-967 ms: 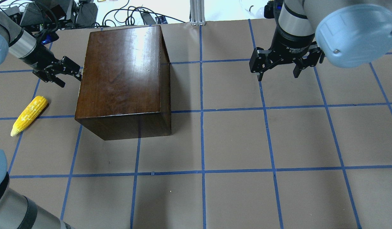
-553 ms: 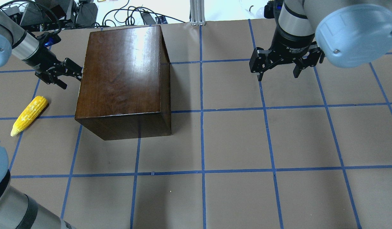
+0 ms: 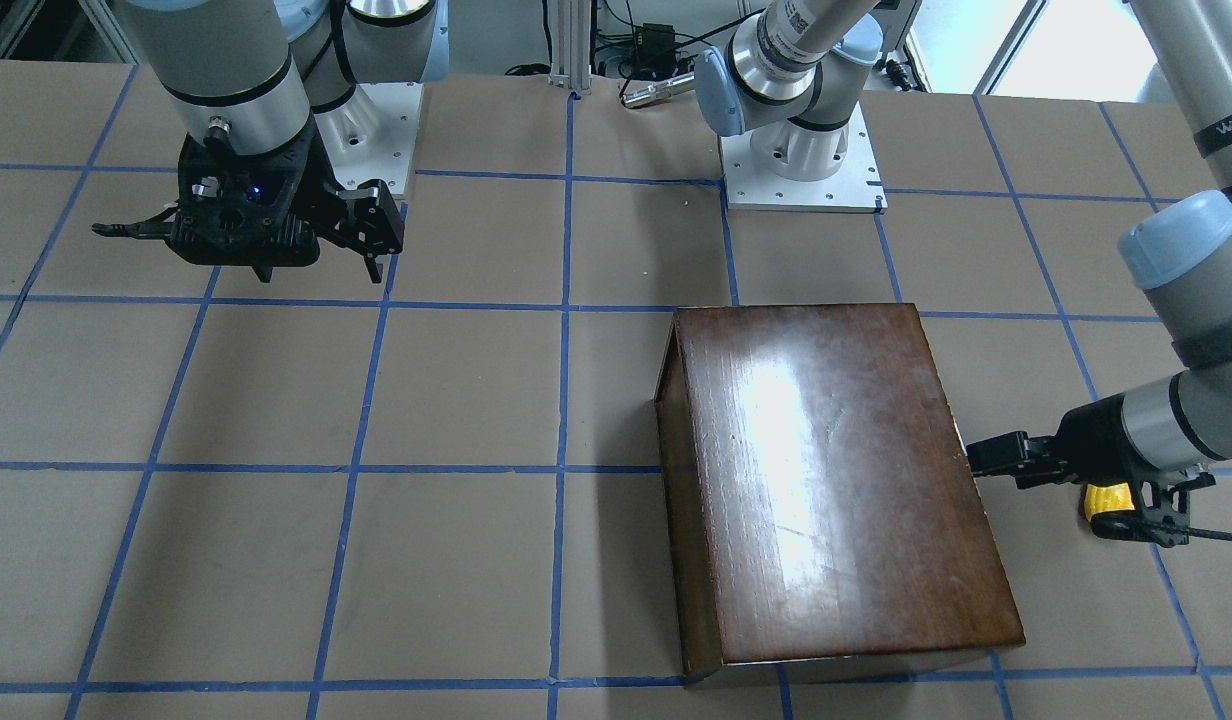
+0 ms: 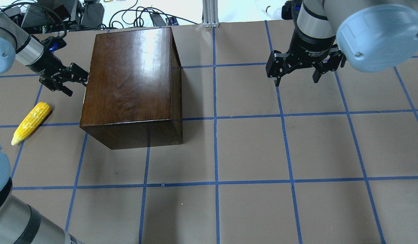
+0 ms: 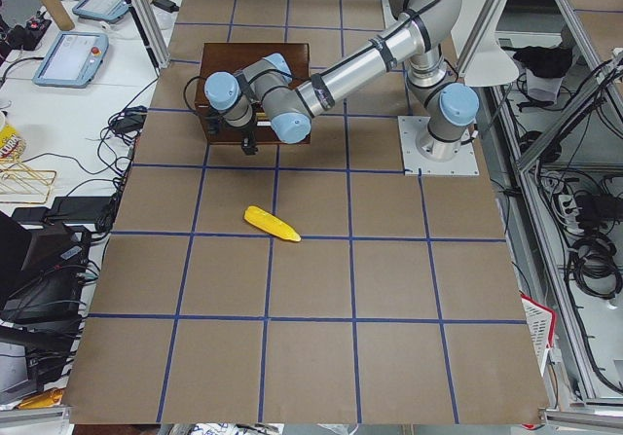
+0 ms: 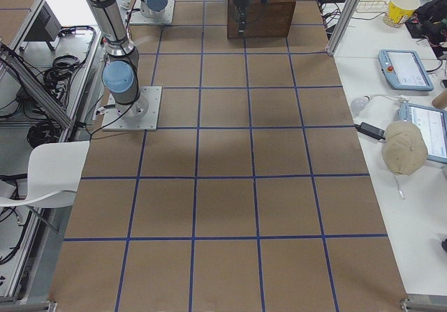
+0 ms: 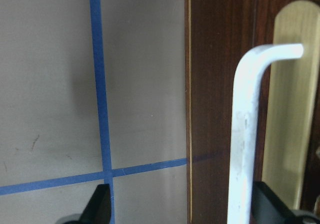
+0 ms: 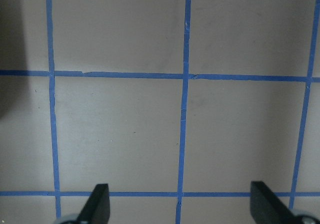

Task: Open drawer and put corn inside
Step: 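Close the left gripper on the white drawer handle, then pull the drawer outward with the left gripper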

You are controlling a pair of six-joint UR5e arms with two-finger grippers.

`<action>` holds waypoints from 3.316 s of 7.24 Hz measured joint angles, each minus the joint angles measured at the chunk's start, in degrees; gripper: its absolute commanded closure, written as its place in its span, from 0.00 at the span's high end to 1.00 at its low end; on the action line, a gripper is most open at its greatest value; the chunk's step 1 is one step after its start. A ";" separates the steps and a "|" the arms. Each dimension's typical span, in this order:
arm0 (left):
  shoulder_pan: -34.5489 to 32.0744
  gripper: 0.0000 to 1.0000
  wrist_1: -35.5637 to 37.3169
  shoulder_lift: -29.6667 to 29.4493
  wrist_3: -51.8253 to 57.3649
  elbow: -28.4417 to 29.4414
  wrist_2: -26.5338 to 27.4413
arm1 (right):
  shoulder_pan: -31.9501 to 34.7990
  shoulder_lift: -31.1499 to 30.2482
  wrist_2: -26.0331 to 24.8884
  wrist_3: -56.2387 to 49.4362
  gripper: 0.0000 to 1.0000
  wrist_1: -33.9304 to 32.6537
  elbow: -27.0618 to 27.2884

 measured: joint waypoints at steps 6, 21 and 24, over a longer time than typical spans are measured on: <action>2.75 1.00 1.84 0.24 -1.53 0.17 0.72 | 0.00 0.00 0.00 0.00 1.00 0.00 0.00; 8.74 1.00 3.38 -1.19 4.74 2.24 5.09 | 0.00 0.00 0.00 0.00 1.00 0.00 0.00; 8.80 1.00 3.32 -0.92 5.83 3.02 6.08 | 0.00 0.00 0.00 0.00 1.00 0.00 0.00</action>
